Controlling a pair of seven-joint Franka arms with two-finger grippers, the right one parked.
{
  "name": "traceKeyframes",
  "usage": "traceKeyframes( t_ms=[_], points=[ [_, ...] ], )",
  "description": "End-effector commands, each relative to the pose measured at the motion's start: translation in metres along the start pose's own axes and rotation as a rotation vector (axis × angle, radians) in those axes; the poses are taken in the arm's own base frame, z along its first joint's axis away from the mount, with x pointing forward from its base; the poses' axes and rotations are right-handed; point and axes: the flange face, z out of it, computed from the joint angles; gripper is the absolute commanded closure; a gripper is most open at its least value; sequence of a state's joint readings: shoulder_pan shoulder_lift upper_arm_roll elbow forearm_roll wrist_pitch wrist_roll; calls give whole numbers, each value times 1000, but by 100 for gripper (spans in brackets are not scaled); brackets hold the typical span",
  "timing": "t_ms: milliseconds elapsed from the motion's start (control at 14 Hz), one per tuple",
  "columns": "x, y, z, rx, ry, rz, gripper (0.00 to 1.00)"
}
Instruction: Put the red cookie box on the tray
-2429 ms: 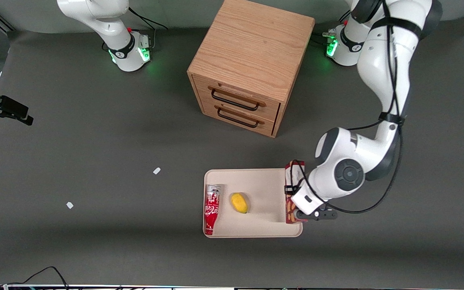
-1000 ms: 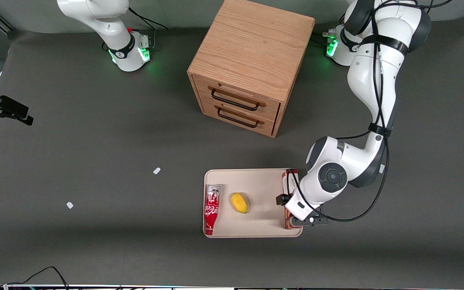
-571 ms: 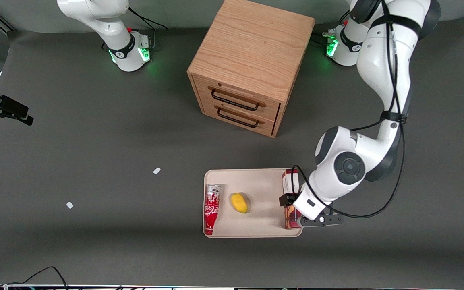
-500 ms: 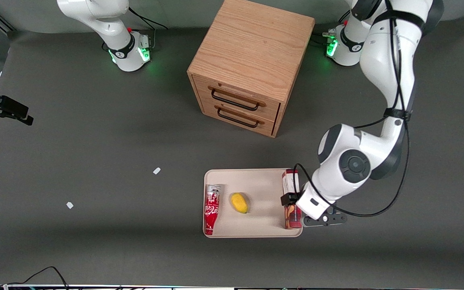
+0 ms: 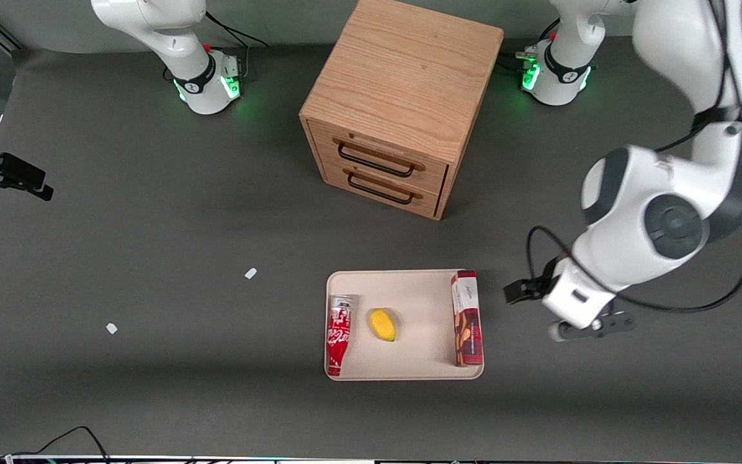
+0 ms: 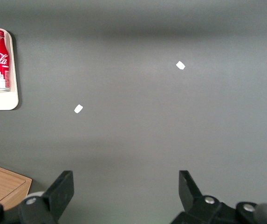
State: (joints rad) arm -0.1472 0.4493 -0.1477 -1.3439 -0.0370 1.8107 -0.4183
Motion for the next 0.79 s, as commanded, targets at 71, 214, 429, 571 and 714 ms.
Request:
traceKeyframes(
  t_ms=[71,214,429,571,714],
  points=[
    [-49,-75,-59,53,-48,35,0],
    [-75,-107,-82,80,-29,53,0],
    [-109,-140,-122,139,11,117,0],
    [-128,-160,-155,144,33,136,0],
    [-141,-185,-181,142,48,137,0]
  ],
)
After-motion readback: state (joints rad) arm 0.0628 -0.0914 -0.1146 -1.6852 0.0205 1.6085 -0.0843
